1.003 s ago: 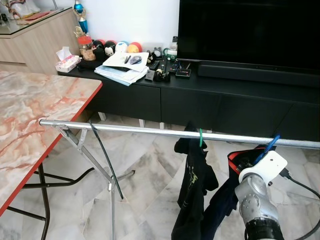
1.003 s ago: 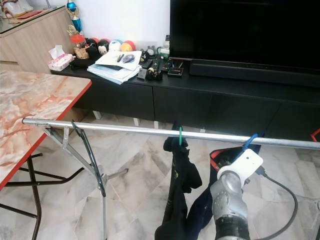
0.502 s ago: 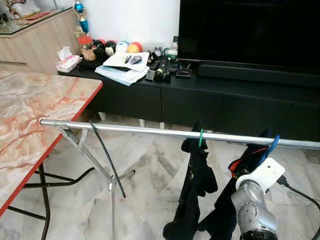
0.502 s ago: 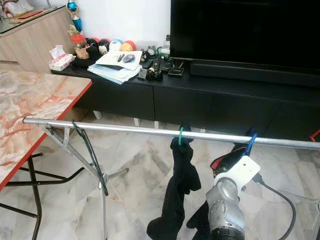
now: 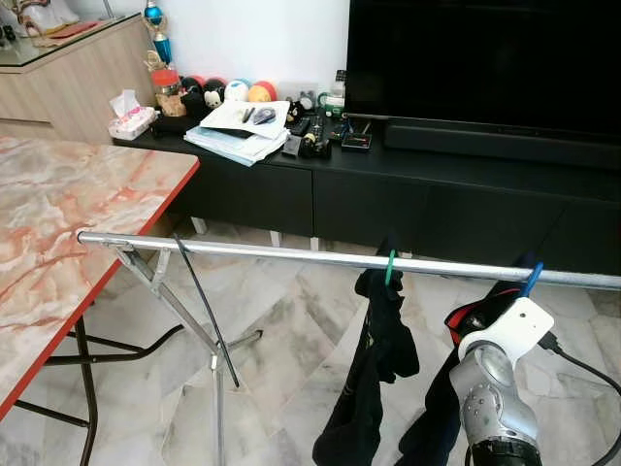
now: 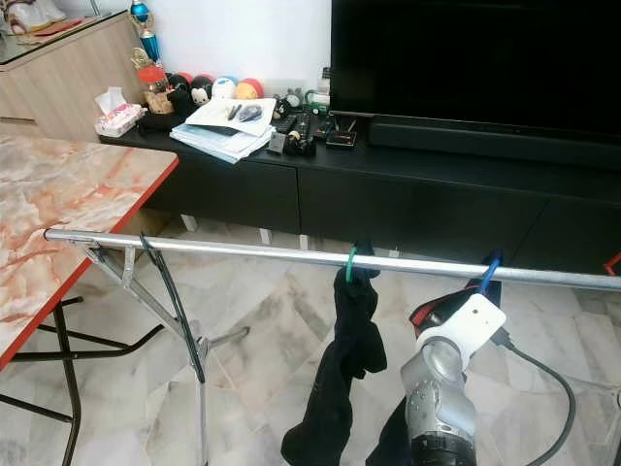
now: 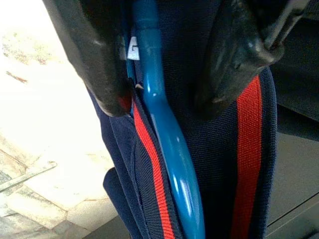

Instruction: Hang hanger

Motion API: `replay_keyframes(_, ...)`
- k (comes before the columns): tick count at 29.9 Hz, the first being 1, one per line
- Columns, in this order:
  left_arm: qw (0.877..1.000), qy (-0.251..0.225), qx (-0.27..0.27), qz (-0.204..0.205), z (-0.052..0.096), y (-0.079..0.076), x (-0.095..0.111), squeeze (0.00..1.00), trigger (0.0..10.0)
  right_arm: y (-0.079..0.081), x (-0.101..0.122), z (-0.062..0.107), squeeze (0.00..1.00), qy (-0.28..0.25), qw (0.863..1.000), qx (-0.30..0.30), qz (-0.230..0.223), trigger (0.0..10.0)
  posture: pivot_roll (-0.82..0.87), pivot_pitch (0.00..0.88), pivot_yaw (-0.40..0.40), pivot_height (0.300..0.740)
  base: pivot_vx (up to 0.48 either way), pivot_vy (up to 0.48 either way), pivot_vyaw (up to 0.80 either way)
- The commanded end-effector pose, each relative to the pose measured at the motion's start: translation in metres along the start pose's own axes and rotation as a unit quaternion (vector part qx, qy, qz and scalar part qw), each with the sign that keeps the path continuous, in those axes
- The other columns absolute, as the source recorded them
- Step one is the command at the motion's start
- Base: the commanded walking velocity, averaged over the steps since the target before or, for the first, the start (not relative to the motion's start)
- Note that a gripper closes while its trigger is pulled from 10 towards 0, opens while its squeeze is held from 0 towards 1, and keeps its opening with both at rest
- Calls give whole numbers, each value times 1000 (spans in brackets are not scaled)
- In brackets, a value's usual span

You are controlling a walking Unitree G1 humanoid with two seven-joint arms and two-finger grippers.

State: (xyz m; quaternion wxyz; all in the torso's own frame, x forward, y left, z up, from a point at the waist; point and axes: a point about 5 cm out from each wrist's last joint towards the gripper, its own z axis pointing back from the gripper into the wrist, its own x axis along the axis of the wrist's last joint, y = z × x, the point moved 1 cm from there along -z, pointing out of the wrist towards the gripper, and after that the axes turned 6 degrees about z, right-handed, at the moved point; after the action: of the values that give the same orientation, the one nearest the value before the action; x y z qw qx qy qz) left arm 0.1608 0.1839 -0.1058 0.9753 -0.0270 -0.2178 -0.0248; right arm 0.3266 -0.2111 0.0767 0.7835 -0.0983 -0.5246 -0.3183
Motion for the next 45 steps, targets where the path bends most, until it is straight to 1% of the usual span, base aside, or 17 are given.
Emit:
replay_keyframes(1, 999, -28, -31, -3, -2, -15, 13, 0, 10000, 4, 1, 2, 0, -4, 1000, 6, 1, 0, 10, 78, 70, 740, 0, 0, 0)
replay_keyframes(23, 999, -27, -32, -6, -2, -14, 12, 0, 10000, 1, -2, 2, 0, -6, 1000, -2, 8, 0, 14, 69, 71, 740, 0, 0, 0)
replay_keyframes(28, 999, -27, -33, -7, -2, -14, 12, 0, 10000, -5, -7, 0, 0, -1, 1000, -8, 15, 0, 14, 64, 70, 740, 0, 0, 0)
replay_keyframes(33, 999, -27, -33, -6, -2, -14, 12, 0, 10000, -11, -6, -1, 0, -7, 999, -22, 23, 0, 15, 62, 70, 740, 0, 0, 0)
replay_keyframes(35, 999, -27, -33, -6, -2, -14, 11, 0, 10000, -14, -2, 0, 0, -26, 999, -28, 32, 0, 10, 63, 67, 740, 0, 0, 0)
replay_keyframes(38, 999, -27, -33, -6, -2, -15, 11, 0, 10000, -18, 7, 2, 0, -60, 997, -33, 25, 0, 10, 64, 65, 740, 0, 0, 0)
replay_keyframes(39, 999, -28, -34, -5, -2, -15, 11, 0, 10000, -20, 12, 4, 0, -82, 996, -34, 23, 0, 9, 65, 64, 740, 0, 0, 0)
replay_keyframes(42, 999, -28, -34, -4, -2, -15, 12, 0, 10000, -23, 21, 8, 0, -121, 992, -33, 19, 0, 4, 68, 62, 740, 0, 0, 0)
replay_keyframes(43, 999, -28, -35, -4, -2, -16, 12, 0, 10000, -27, 24, 13, 0, -143, 989, -29, 29, 0, 3, 70, 59, 740, 0, 0, 0)
replay_keyframes(45, 999, -28, -35, -3, -2, -16, 11, 0, 10000, -29, 26, 16, 0, -156, 987, -27, 36, 0, 2, 70, 59, 740, 0, 0, 0)
